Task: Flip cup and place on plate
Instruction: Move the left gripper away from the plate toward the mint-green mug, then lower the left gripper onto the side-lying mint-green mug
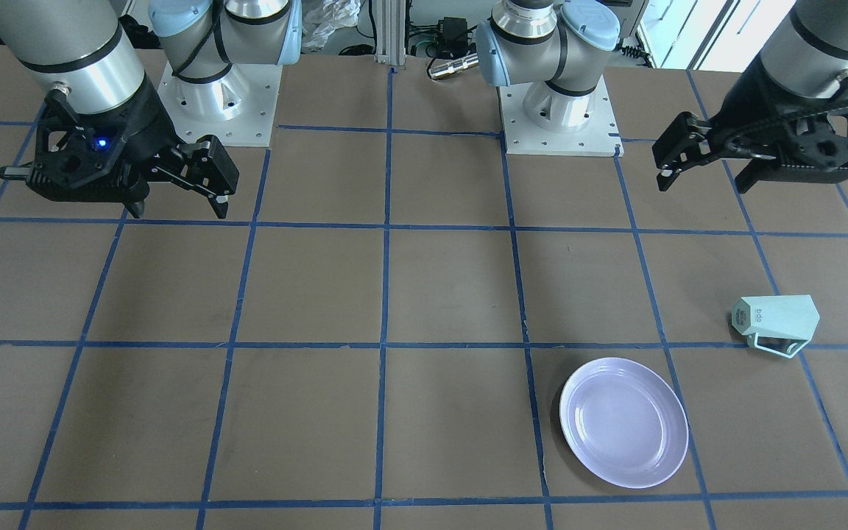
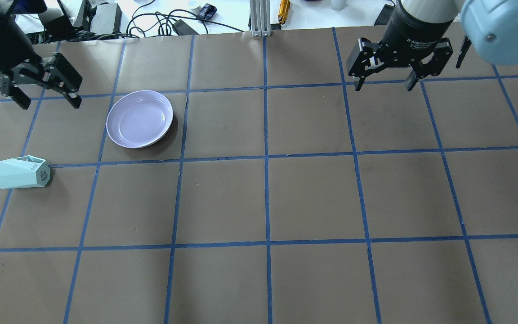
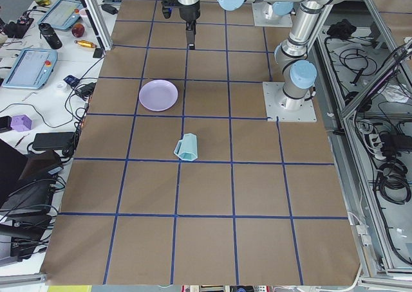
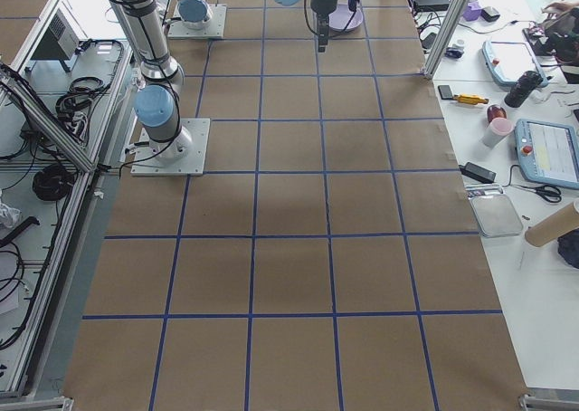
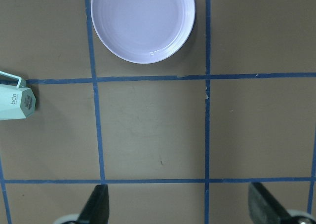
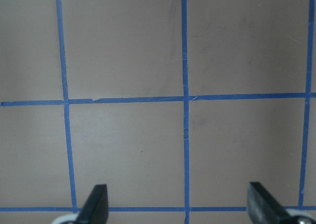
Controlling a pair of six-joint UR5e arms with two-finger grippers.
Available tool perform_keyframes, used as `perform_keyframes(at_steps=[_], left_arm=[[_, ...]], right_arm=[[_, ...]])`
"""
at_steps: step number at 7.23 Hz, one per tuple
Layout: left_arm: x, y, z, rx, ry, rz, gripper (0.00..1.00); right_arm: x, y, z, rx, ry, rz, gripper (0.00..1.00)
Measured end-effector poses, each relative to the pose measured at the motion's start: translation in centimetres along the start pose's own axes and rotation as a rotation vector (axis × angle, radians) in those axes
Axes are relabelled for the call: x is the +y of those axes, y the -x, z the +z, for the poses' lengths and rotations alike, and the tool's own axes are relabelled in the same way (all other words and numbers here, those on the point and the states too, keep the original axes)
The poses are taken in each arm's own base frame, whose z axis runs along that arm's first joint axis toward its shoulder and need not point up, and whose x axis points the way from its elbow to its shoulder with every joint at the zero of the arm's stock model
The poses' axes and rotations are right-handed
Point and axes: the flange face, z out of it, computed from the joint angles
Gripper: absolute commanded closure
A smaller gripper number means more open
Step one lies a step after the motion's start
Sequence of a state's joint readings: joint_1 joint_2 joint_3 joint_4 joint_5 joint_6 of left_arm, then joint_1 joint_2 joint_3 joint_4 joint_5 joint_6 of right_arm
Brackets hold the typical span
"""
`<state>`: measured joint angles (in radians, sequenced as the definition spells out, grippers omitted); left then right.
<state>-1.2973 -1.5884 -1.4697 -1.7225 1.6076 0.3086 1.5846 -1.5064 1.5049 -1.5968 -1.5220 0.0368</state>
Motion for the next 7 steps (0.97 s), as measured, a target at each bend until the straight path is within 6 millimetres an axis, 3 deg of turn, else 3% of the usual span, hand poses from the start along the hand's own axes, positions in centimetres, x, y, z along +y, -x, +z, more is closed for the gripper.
perform_keyframes(at_steps=[4,7], left_arm=[[0.9,17.2,3.8,0.068,0.044,0.138,0.0],[0.0,26.9,8.0,0.123,0.032,0.188,0.0]], right_arm=[[0.0,0.0,0.0,0.0,0.0,0.0,0.0],[0.0,0.0,0.0,0.001,0.0,0.0,0.0]])
